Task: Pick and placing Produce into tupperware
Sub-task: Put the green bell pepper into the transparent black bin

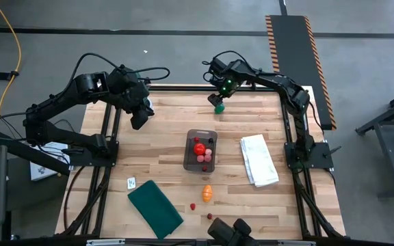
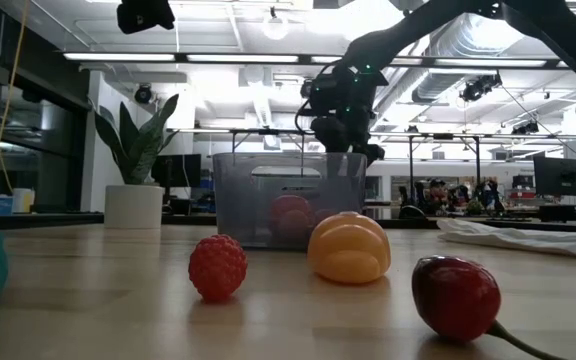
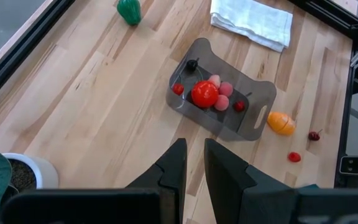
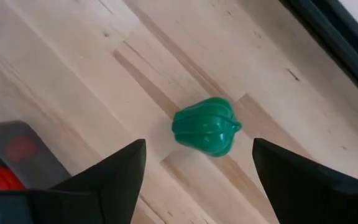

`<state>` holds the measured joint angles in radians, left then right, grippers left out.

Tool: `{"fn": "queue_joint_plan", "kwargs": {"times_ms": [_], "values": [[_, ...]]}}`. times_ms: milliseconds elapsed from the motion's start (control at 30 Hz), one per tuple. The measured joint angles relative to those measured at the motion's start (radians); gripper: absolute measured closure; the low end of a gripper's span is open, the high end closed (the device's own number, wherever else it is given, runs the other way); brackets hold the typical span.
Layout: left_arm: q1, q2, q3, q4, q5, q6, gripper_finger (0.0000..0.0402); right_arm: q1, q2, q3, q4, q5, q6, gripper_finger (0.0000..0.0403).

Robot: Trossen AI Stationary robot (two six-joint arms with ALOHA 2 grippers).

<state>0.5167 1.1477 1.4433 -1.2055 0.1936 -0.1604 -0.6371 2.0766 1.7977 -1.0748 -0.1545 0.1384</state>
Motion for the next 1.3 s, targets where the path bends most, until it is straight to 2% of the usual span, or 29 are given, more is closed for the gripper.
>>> {"fn": "queue_joint_plan", "kwargs": {"times_ms": [467, 633, 933, 1067, 1300], "values": [[0.0, 0.0, 0.0, -0.002, 0.0, 0.002, 0.0356, 0.0, 0.0, 0.0, 0.016, -0.016, -0.046, 0.0114], [0.0, 0.0, 0.0, -0.002, 0.0, 0.002, 0.0356, 0.003, 0.0, 0.0, 0.035, -0.02, -0.072, 0.0094], [0.0, 0.0, 0.0, -0.008, 0.0, 0.002, 0.0356, -0.004, 0.037, 0.0, 0.041, -0.001, -0.011, 0.0047], [0.0, 0.0, 0.0, -0.01, 0.0, -0.002, 0.0356, -0.004, 0.054, 0.0, 0.028, 0.041, -0.012, 0.0043], [0.0, 0.0, 0.0, -0.01, 0.0, -0.002, 0.0356, -0.004, 0.086, 0.0, 0.026, 0.042, -0.034, 0.0043]]}}
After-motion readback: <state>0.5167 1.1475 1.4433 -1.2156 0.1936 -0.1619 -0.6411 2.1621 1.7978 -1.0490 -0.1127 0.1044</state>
